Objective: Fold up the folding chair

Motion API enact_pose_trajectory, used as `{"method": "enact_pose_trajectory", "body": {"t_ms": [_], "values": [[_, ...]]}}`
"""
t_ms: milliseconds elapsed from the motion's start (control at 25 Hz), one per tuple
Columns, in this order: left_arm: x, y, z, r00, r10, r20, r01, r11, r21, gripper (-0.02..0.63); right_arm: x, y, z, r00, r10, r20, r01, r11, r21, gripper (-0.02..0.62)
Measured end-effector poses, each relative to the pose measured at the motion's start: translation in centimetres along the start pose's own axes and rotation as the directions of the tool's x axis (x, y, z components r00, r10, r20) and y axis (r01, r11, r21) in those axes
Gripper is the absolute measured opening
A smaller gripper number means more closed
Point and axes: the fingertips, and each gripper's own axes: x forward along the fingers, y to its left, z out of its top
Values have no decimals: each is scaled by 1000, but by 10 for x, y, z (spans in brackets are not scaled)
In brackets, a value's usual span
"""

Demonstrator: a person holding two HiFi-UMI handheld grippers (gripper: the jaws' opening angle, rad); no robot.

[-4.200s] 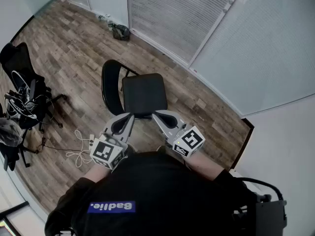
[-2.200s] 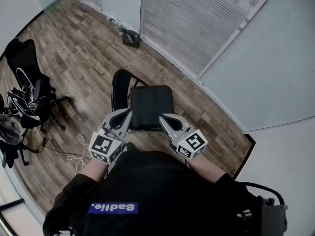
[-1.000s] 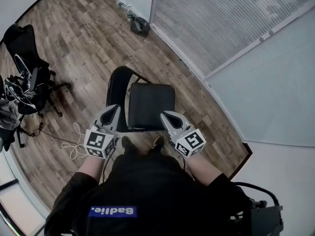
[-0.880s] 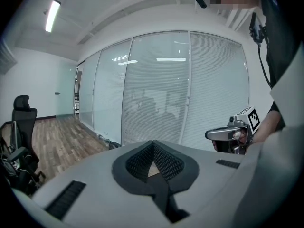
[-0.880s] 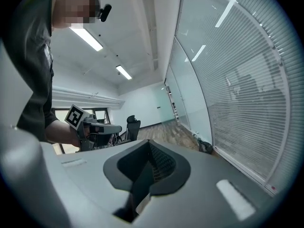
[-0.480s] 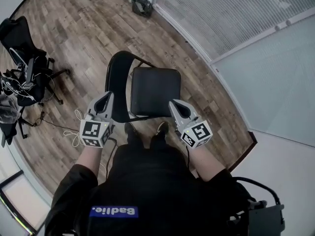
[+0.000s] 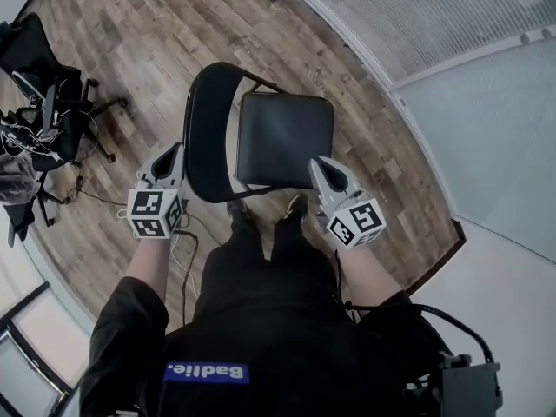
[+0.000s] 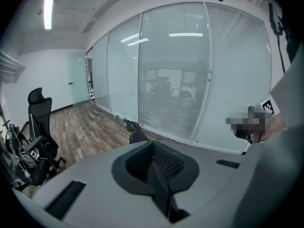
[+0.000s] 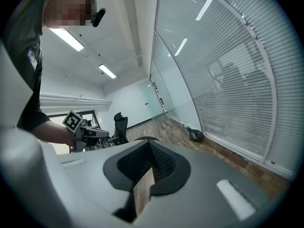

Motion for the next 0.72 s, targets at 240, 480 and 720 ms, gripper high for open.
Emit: {"method": "enact_pose_trajectory", "body": {"t_ms": [240, 480, 720], "values": [[25, 9, -33, 996, 14, -93, -10, 999, 36, 6, 16, -35, -35, 1000, -16, -23, 16, 1000, 23, 2], [42, 13, -57, 986, 29, -165, -20, 998, 54, 6, 30, -56, -73, 996, -8, -84, 5, 999, -34, 3], [52, 18, -76, 967, 38, -252, -19, 997, 81, 77, 42, -85, -103, 993, -35, -116, 40, 998, 42, 17]]}}
